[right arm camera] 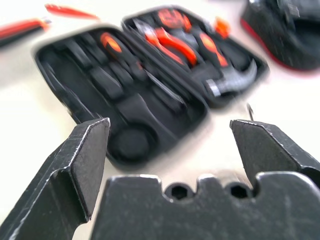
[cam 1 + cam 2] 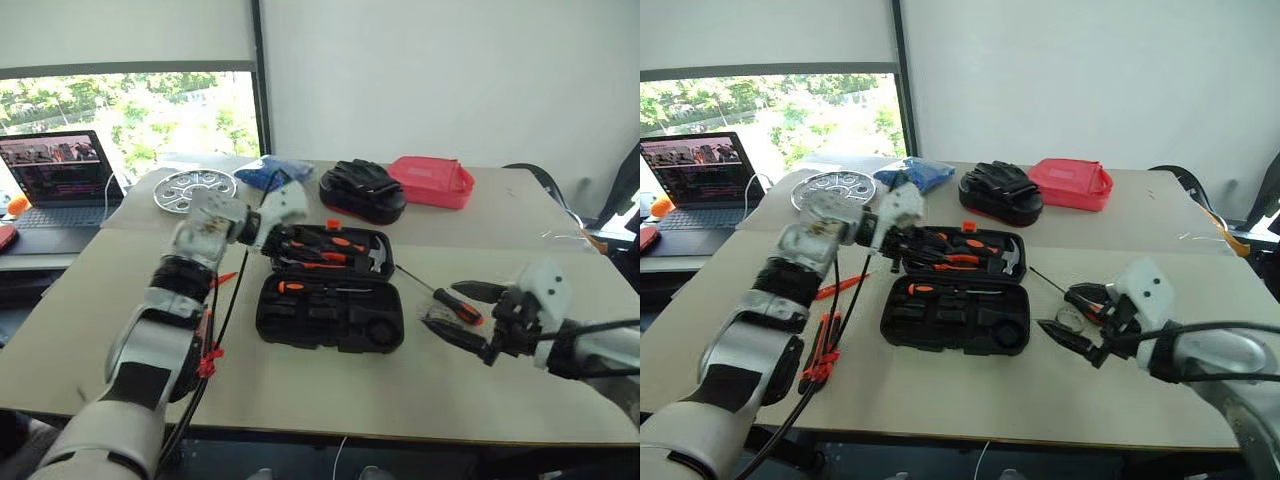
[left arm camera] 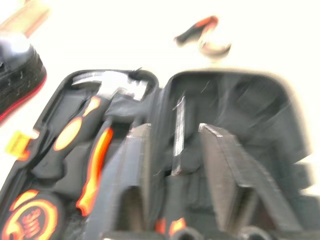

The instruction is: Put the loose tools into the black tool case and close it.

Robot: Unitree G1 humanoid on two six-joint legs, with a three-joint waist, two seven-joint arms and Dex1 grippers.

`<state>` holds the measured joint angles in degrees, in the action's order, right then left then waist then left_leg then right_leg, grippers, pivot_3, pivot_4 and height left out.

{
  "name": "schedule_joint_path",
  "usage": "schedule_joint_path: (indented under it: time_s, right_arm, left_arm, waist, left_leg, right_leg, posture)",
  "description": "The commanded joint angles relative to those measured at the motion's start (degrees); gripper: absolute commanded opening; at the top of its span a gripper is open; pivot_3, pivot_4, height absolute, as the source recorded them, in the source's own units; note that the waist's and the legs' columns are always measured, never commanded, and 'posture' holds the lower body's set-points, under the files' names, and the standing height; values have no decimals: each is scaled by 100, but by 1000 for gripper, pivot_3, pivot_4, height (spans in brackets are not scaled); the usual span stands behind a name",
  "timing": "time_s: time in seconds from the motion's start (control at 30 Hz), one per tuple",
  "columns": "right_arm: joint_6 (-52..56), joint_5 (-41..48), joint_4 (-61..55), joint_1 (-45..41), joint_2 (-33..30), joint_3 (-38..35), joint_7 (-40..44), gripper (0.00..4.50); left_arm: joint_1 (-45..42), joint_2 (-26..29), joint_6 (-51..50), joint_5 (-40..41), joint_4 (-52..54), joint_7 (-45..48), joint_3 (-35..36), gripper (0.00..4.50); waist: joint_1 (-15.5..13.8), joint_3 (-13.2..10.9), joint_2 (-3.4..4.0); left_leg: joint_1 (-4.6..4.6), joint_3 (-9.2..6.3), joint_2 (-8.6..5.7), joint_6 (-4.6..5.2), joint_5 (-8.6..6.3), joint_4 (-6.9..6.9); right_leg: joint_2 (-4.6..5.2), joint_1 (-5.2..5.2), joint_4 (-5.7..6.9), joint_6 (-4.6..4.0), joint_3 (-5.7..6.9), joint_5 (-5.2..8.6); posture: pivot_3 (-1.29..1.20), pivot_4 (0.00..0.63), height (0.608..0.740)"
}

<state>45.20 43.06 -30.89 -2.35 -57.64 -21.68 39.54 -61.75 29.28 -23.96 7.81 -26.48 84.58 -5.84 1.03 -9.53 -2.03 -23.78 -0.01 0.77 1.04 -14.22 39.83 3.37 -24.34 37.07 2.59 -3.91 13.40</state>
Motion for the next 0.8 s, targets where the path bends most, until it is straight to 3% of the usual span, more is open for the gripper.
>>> schedule_joint_path:
  time_s: [0.03,0.13,0.3,0.43,0.6,0.73,0.8]
  right_arm:
    - [141,-147,897,-281,-637,-147,665,4500]
    - [69,-333,1674,-436,-1147,-36,1245,4500]
    - [-121,-797,2568,-702,-1551,290,1729,4500]
    - [-56,-1104,2970,-1417,-1372,944,1739,4500]
    - [7,-1632,3517,-2586,-861,1965,1770,4500]
    - [-20,-2332,4203,-3425,-432,2794,1800,3394]
    - [-166,-2747,4727,-3817,-177,3128,1698,3394]
  left_arm:
    - [571,697,-1193,1110,1932,296,602,3369]
    - [1174,1515,-2199,1913,3066,350,1137,4264]
    - [1903,2505,-3202,3048,4341,286,1728,4387]
    - [1919,2516,-3421,3518,4676,-177,1784,4387]
    - [1867,2398,-3104,3552,4796,-660,1548,4387]
    - [1718,2234,-2976,3576,4822,-968,1327,4500]
    - [1666,2171,-2932,3603,4845,-1086,1255,4500]
  waist:
    - [29,-6,9]
    - [30,-8,13]
    - [31,-11,20]
    - [-7,-12,20]
    - [30,-11,21]
    - [58,-13,24]
    - [62,-13,24]
  left_leg:
    - [3,1,1,0,0,0]
    - [15,4,5,0,0,-1]
    - [36,16,9,-1,0,-9]
    - [47,39,7,-5,2,-1]
    - [46,54,6,-7,4,-4]
    - [38,54,5,-7,4,-10]
    - [33,55,4,-7,3,-9]
  right_leg:
    - [0,-1,0,0,-3,0]
    - [-3,5,3,-2,-4,0]
    - [-3,17,2,-5,-5,5]
    - [2,31,1,-1,-5,6]
    - [-6,22,3,-6,-9,6]
    - [-7,12,4,-9,-12,4]
    - [-6,9,2,-9,-11,4]
  posture:
    - [0,150,740]
    - [0,150,740]
    - [0,150,740]
    - [0,150,740]
    - [0,150,740]
    - [0,150,740]
    - [0,150,740]
